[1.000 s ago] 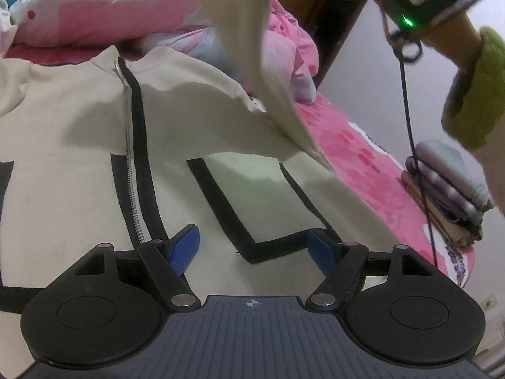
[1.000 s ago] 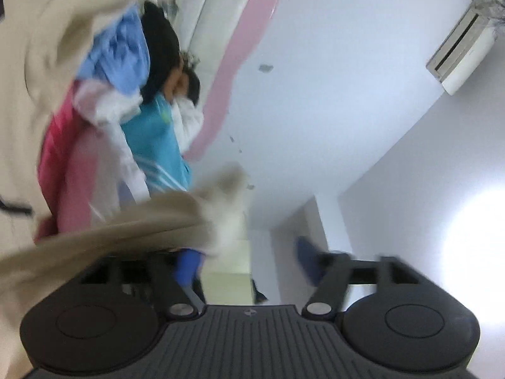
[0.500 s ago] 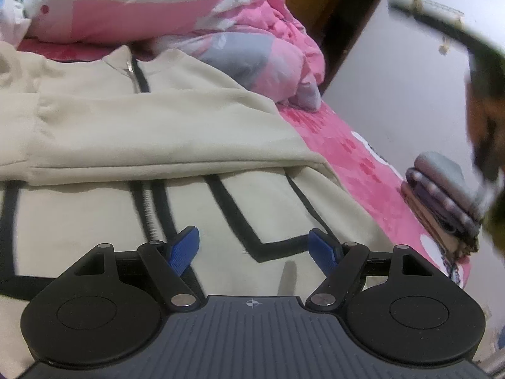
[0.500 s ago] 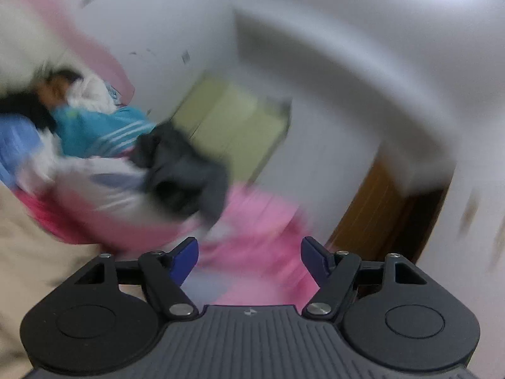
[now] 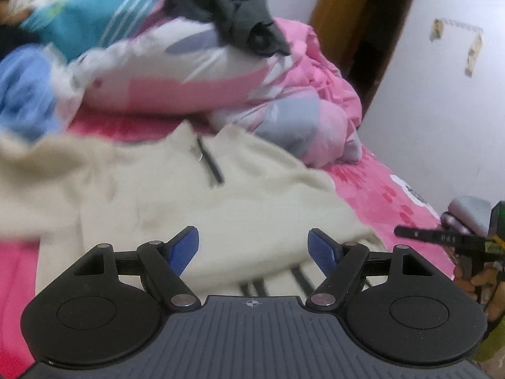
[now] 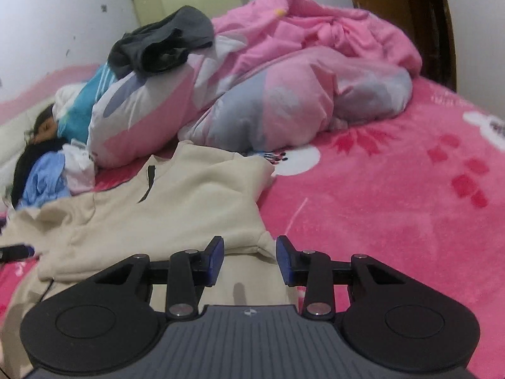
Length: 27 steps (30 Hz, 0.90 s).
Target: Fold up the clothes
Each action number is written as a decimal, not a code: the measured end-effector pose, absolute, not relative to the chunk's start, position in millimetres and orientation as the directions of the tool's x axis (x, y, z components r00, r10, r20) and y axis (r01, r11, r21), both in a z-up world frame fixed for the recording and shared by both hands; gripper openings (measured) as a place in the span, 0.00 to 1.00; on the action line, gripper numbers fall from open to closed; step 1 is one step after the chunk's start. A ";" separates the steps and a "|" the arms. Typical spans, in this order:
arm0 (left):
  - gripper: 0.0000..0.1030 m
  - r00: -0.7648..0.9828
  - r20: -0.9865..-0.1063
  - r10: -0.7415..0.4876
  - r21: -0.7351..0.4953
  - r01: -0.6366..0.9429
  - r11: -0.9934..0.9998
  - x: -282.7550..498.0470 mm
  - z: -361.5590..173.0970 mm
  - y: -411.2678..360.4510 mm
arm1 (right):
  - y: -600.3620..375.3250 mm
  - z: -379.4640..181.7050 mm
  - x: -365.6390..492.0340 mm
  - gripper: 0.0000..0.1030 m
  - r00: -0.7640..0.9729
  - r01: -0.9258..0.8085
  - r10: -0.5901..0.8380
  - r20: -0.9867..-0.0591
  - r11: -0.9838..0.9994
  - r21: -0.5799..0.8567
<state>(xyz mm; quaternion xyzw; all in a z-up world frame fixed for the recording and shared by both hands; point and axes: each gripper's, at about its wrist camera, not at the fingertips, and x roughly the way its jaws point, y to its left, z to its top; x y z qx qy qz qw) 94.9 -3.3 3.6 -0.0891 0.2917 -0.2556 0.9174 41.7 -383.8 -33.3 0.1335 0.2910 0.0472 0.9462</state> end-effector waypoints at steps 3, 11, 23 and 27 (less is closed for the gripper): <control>0.78 0.666 -0.498 -0.555 -0.288 0.477 0.830 136.1 16.8 -47.6 | -385.2 -41.8 47.4 0.39 0.826 -0.057 0.193 -0.529 0.963 0.262; 0.78 0.565 -0.593 -0.574 -0.104 0.653 0.750 241.9 9.1 -204.6 | -378.4 -64.7 60.9 0.41 0.827 -0.194 0.238 -0.509 0.971 0.140; 0.42 0.449 -0.828 -0.337 0.177 0.779 0.602 296.6 -58.0 -322.7 | -377.9 -84.3 64.7 0.38 0.823 -0.199 0.238 -0.516 0.971 0.131; 0.13 0.437 -0.827 -0.355 0.095 0.730 0.677 305.6 -66.0 -312.0 | -381.2 -85.1 65.0 0.30 0.823 -0.198 0.249 -0.511 0.968 0.152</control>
